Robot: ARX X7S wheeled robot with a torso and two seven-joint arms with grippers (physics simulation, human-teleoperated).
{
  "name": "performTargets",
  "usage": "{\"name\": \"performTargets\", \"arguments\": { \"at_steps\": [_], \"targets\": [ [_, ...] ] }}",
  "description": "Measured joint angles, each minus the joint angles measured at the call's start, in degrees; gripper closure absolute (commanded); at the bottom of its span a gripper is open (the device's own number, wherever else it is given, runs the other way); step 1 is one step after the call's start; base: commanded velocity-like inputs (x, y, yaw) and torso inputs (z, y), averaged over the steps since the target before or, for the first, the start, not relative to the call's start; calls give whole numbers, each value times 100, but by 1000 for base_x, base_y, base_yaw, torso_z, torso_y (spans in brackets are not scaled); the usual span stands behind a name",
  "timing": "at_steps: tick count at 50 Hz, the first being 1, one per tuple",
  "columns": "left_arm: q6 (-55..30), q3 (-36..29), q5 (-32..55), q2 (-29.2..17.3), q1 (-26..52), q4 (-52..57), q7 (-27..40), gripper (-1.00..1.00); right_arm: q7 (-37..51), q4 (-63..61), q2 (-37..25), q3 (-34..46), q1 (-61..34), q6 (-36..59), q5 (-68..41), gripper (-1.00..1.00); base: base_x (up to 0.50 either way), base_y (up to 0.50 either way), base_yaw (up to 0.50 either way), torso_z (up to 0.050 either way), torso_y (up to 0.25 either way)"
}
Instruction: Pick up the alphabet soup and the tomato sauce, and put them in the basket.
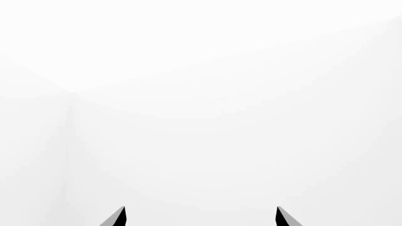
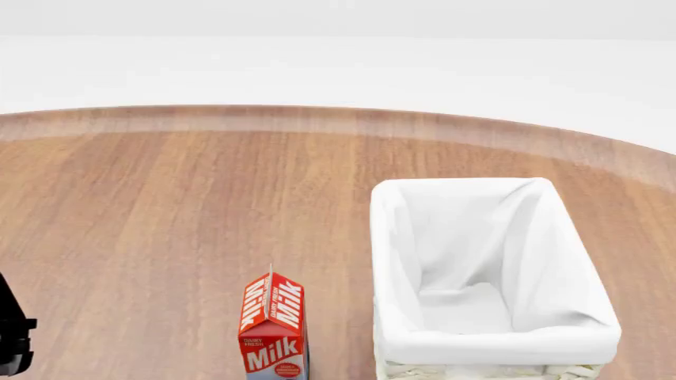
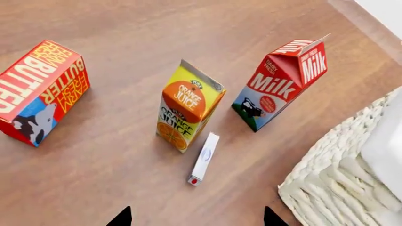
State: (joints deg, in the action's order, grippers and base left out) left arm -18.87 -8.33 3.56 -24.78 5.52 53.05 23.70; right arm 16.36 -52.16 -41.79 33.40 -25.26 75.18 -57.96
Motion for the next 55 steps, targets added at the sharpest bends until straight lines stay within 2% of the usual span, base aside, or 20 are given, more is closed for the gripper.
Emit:
{"name": "performTargets", "arguments": {
  "at_steps": [22,55],
  "targets": [
    [-97,-42,13,-24,74,54,19,-100,583,-62,-79,89,557,100,-349,-100,0,0,0,0,0],
    [-122,-67,31,-64,77,102,69,-100,540,42,-267,1129,1146,-642,519,-100,0,0,0,0,0]
  ]
}}
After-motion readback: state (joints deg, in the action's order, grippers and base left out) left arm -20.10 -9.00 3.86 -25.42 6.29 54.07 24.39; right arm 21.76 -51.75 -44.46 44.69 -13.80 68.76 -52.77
